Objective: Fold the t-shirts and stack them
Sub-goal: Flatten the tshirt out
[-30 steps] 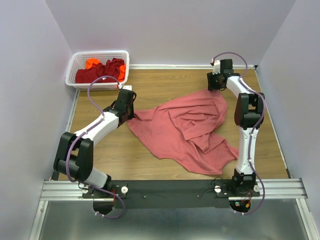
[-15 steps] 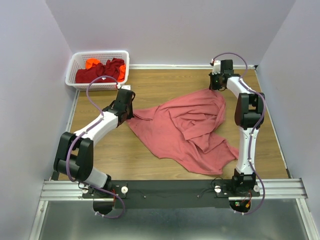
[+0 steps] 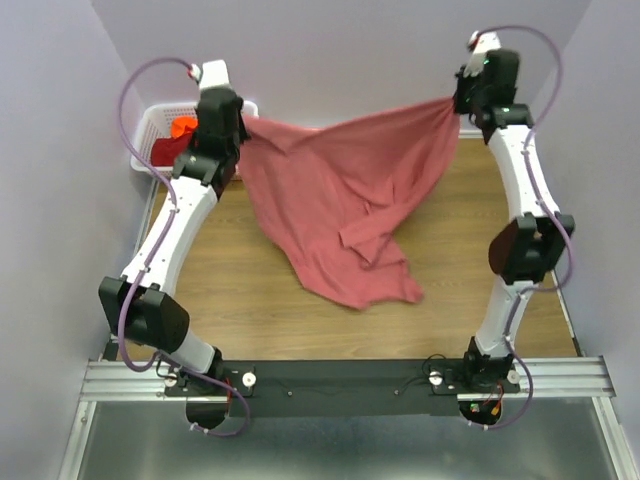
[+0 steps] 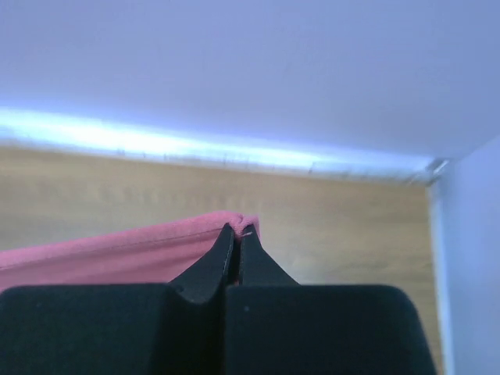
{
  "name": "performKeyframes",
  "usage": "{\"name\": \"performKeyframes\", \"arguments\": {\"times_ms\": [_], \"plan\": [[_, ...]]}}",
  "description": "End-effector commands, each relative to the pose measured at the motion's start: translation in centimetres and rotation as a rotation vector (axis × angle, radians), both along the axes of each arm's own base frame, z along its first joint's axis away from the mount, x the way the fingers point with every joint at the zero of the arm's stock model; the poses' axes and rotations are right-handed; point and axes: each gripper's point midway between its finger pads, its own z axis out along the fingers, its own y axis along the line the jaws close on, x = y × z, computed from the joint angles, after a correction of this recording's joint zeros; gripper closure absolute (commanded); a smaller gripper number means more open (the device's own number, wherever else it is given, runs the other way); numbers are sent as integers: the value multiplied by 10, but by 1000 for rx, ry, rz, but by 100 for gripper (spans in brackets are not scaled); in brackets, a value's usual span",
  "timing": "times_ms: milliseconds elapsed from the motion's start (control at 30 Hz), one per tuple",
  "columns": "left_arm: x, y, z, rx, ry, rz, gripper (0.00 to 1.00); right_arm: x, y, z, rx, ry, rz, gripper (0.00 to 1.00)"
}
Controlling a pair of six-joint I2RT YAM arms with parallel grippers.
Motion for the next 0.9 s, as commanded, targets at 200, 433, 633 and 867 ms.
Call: {"name": "performKeyframes", "arguments": {"times_ms": [200,433,633,867], "plan": [[-38,48,245,13,-532,162,100,-96,-31,244,-12,-483,-141,99],[-127,72,310,10,-711,175,100,-178,-33,295,-26,-602,-130,99],[-185,86,332,42,-785,164,100,-251,-22,317,-23,-693,-48,99],[-234,91,363,98,-860,123,100,-304,-23,336,-71,-774,-34,99]]}}
